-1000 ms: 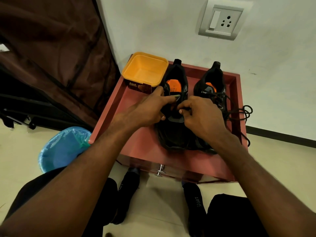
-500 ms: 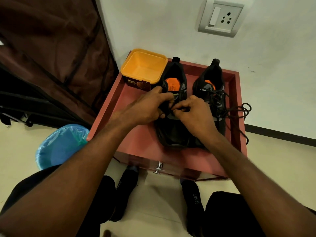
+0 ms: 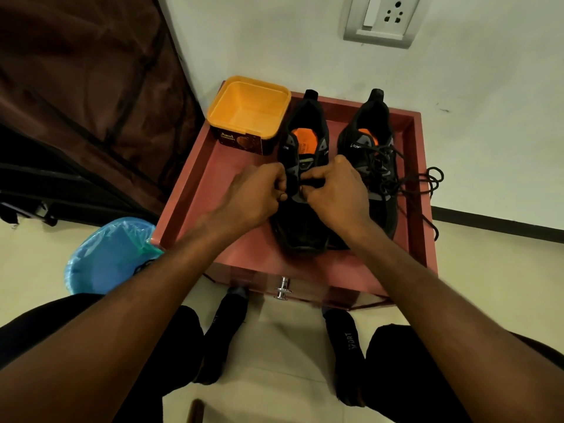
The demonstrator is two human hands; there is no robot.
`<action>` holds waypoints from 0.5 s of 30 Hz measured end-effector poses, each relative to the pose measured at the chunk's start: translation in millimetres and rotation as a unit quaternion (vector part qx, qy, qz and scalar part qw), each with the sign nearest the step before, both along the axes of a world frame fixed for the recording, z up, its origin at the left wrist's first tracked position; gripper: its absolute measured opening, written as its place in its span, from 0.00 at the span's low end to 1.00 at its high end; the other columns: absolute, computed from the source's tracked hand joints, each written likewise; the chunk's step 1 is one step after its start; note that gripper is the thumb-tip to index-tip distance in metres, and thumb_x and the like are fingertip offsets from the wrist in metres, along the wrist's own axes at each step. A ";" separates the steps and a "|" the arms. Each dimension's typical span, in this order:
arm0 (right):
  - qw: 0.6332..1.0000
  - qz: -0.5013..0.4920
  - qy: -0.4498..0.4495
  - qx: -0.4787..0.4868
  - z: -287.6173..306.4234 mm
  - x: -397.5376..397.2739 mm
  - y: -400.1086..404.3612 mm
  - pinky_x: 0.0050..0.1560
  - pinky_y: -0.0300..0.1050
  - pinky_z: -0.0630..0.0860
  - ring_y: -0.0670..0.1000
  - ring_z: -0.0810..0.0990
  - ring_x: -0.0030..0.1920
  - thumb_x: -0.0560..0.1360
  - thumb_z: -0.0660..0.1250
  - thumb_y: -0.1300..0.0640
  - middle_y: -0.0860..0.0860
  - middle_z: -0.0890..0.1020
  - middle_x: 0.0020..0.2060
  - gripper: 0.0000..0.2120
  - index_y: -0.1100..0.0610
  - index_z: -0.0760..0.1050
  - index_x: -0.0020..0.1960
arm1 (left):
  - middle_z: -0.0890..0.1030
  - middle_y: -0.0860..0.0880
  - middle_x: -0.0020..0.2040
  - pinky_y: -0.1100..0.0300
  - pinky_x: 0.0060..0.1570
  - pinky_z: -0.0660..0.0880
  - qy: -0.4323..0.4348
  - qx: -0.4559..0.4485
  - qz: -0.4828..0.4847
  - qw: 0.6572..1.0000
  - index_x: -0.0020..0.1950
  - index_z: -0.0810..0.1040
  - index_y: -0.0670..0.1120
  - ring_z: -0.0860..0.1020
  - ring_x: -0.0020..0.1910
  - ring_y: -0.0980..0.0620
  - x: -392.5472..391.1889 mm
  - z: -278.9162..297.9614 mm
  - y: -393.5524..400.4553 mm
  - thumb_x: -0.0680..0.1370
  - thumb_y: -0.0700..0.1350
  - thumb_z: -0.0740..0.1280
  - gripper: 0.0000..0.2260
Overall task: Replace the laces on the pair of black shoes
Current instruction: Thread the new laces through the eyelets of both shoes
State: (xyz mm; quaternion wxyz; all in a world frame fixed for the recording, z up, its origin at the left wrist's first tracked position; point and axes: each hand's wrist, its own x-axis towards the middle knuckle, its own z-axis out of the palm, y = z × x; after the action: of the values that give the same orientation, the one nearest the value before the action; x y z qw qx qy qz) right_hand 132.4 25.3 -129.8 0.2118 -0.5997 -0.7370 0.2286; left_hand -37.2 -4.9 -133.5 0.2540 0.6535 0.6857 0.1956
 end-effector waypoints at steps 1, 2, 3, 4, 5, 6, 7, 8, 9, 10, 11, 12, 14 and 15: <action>1.000 -0.001 -0.007 0.002 0.2 -1.0 0.2 0.57 0.59 0.80 0.53 0.79 0.56 0.76 0.74 0.50 0.47 0.73 0.54 0.13 0.45 0.84 0.60 | 0.77 0.56 0.32 0.68 0.30 0.69 -0.010 0.008 0.012 1.000 0.43 0.77 0.48 0.79 0.35 0.65 0.5 -1.3 -2.6 0.75 0.31 0.69 0.12; 1.000 0.001 -0.020 0.007 0.1 -1.7 1.0 0.56 0.59 0.80 0.55 0.79 0.56 0.76 0.74 0.50 0.49 0.74 0.56 0.13 0.45 0.84 0.61 | 0.78 0.56 0.33 0.72 0.29 0.67 -0.027 0.010 0.023 0.999 0.43 0.78 0.47 0.78 0.33 0.68 -0.2 -3.3 -3.3 0.76 0.32 0.69 0.11; 0.999 0.007 -0.034 0.013 0.0 -2.5 1.8 0.55 0.60 0.80 0.56 0.79 0.55 0.76 0.74 0.50 0.51 0.75 0.56 0.12 0.45 0.84 0.60 | 0.79 0.56 0.33 0.74 0.28 0.67 -0.046 0.010 0.028 0.998 0.44 0.79 0.46 0.77 0.32 0.70 -1.4 -2.8 -4.3 0.77 0.33 0.70 0.09; 0.999 0.016 -0.044 0.016 0.4 -3.3 2.5 0.54 0.60 0.80 0.57 0.79 0.55 0.77 0.73 0.51 0.52 0.75 0.56 0.10 0.46 0.85 0.58 | 0.80 0.55 0.34 0.74 0.28 0.68 -0.060 0.008 0.031 0.998 0.45 0.80 0.45 0.77 0.31 0.70 -2.8 -2.9 -4.6 0.77 0.33 0.71 0.08; 0.998 0.027 -0.049 0.013 0.9 -3.7 3.7 0.53 0.61 0.80 0.57 0.79 0.56 0.77 0.72 0.52 0.52 0.76 0.56 0.09 0.46 0.85 0.57 | 0.80 0.53 0.35 0.74 0.28 0.68 -0.066 0.008 0.033 0.997 0.45 0.80 0.45 0.77 0.31 0.68 -3.7 -2.7 -5.0 0.77 0.34 0.72 0.07; 0.998 0.039 -0.051 0.007 1.2 -3.7 4.7 0.52 0.61 0.80 0.58 0.78 0.56 0.77 0.71 0.54 0.53 0.76 0.56 0.09 0.47 0.85 0.56 | 0.81 0.51 0.35 0.74 0.28 0.67 -0.068 0.009 0.034 0.997 0.45 0.80 0.45 0.77 0.31 0.65 -3.9 -2.7 -5.1 0.77 0.35 0.73 0.06; 0.997 0.049 -0.054 -0.001 1.5 -3.7 5.7 0.52 0.61 0.81 0.58 0.78 0.56 0.77 0.71 0.55 0.53 0.75 0.56 0.10 0.48 0.85 0.57 | 0.81 0.51 0.35 0.73 0.28 0.67 -0.066 0.010 0.035 0.997 0.45 0.79 0.46 0.77 0.31 0.62 -3.7 -2.2 -5.1 0.77 0.36 0.73 0.06; 0.997 0.059 -0.058 -0.011 2.0 -3.6 6.4 0.52 0.60 0.81 0.58 0.78 0.56 0.78 0.70 0.56 0.53 0.73 0.57 0.11 0.49 0.84 0.59 | 0.80 0.51 0.35 0.72 0.28 0.66 -0.064 0.007 0.035 0.997 0.45 0.79 0.46 0.77 0.32 0.61 -3.4 -2.4 -4.7 0.77 0.37 0.74 0.07; 0.996 0.067 -0.065 -0.015 2.6 -3.2 6.8 0.52 0.60 0.80 0.59 0.77 0.56 0.78 0.69 0.56 0.53 0.71 0.56 0.12 0.49 0.83 0.61 | 0.80 0.51 0.36 0.70 0.28 0.67 -0.061 0.003 0.034 0.998 0.46 0.78 0.47 0.77 0.33 0.59 -3.1 -2.0 -4.3 0.77 0.38 0.74 0.07; 0.994 0.075 -0.075 -0.017 3.3 -2.8 7.7 0.52 0.59 0.80 0.59 0.77 0.55 0.79 0.69 0.56 0.52 0.69 0.55 0.13 0.50 0.82 0.62 | 0.80 0.51 0.36 0.66 0.30 0.68 -0.061 0.000 0.032 0.998 0.46 0.78 0.47 0.77 0.33 0.58 -3.3 -1.7 -3.7 0.77 0.39 0.75 0.07; 0.993 0.084 -0.085 -0.014 3.5 -1.8 8.8 0.52 0.59 0.80 0.60 0.77 0.55 0.79 0.69 0.56 0.52 0.67 0.54 0.13 0.50 0.82 0.62 | 0.80 0.51 0.36 0.63 0.31 0.69 -0.063 -0.004 0.030 0.998 0.47 0.79 0.47 0.77 0.34 0.57 -3.7 -0.9 -3.5 0.77 0.40 0.75 0.06; 0.991 0.094 -0.093 -0.016 3.2 -1.2 10.0 0.52 0.59 0.80 0.60 0.76 0.55 0.79 0.68 0.56 0.51 0.66 0.54 0.12 0.51 0.83 0.61 | 0.80 0.51 0.37 0.61 0.32 0.69 -0.065 -0.006 0.028 0.997 0.47 0.79 0.47 0.77 0.34 0.55 -4.2 -0.5 -3.5 0.77 0.41 0.75 0.06; 0.989 0.109 -0.099 -0.030 3.9 -0.5 11.2 0.53 0.57 0.80 0.61 0.76 0.55 0.80 0.67 0.57 0.51 0.64 0.53 0.07 0.53 0.83 0.55 | 0.80 0.50 0.37 0.60 0.32 0.69 -0.066 -0.005 0.025 0.998 0.48 0.79 0.47 0.77 0.35 0.54 -4.5 0.2 -4.1 0.77 0.42 0.76 0.06; 0.987 0.119 -0.101 -0.038 3.8 -1.0 11.5 0.54 0.56 0.79 0.62 0.75 0.55 0.80 0.66 0.58 0.52 0.64 0.53 0.05 0.53 0.81 0.50 | 0.80 0.50 0.37 0.60 0.32 0.68 -0.063 -0.004 0.025 0.998 0.48 0.79 0.47 0.76 0.35 0.54 -4.5 0.4 -4.5 0.77 0.42 0.76 0.06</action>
State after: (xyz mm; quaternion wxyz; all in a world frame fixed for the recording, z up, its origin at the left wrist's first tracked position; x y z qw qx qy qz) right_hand 131.4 36.8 -126.0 0.0849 -0.5356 -0.8113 0.2184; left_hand -41.6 -9.3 -133.0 0.2945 0.6216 0.6849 0.2405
